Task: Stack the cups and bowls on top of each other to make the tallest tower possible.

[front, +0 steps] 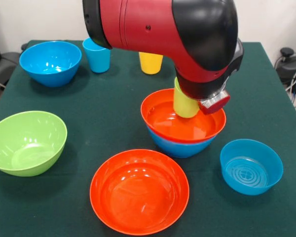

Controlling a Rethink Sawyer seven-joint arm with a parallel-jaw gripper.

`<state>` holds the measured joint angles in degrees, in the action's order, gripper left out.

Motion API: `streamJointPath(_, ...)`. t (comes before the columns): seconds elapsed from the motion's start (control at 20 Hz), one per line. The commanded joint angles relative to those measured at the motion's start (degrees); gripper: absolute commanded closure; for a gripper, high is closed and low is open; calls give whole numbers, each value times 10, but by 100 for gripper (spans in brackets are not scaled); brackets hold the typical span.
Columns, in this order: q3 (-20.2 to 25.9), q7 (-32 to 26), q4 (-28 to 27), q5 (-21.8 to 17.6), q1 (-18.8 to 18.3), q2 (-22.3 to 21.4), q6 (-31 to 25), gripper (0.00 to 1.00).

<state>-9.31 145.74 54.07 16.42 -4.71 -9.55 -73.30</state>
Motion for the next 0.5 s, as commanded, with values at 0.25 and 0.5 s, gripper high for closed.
streamJointPath(0.25,45,-17,-27,-28,2,6,50,100)
streamJointPath(0.5,43,-13,-25,-27,7,1,45,100)
